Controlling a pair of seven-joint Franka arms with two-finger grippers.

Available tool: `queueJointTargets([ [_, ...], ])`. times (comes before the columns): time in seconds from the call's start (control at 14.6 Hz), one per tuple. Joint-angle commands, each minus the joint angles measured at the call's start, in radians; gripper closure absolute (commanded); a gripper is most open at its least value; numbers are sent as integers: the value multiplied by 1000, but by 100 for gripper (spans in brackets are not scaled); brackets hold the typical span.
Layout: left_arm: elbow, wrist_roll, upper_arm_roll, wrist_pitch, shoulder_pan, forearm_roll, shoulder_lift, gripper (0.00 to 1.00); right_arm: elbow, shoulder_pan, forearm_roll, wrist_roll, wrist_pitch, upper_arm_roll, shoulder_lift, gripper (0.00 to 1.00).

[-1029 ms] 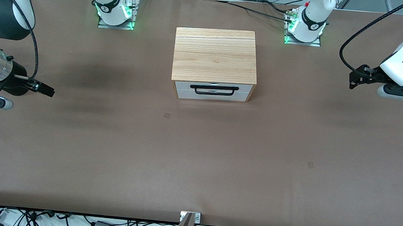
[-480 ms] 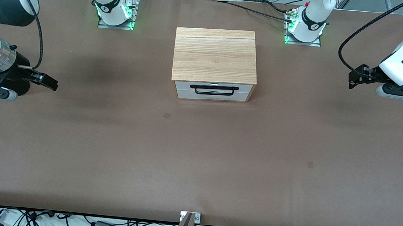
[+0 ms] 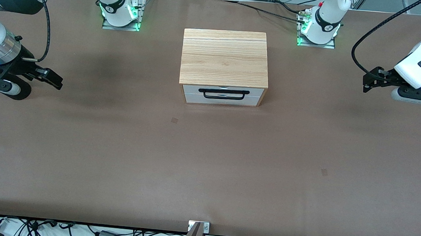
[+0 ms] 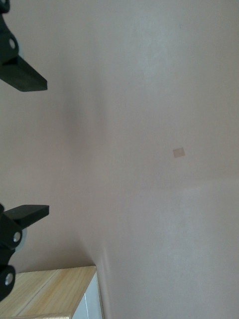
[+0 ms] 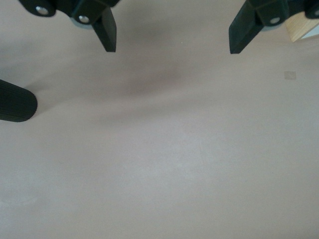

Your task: Close drawer with both arms simultaneously

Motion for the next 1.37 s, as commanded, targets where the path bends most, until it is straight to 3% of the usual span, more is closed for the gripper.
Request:
queueJointTargets([
  [0.0, 25, 21, 3, -29, -5, -13, 5, 0, -27, -19, 9, -7, 13, 17, -29, 0],
  [0.55, 34, 21, 0, -37, -7, -13, 11, 0, -18, -16, 33, -211, -52, 17, -40, 0],
  [1.3, 59, 21, -2, -57, -7, -13, 23, 0, -17, -16, 106, -216, -121, 17, -92, 0],
])
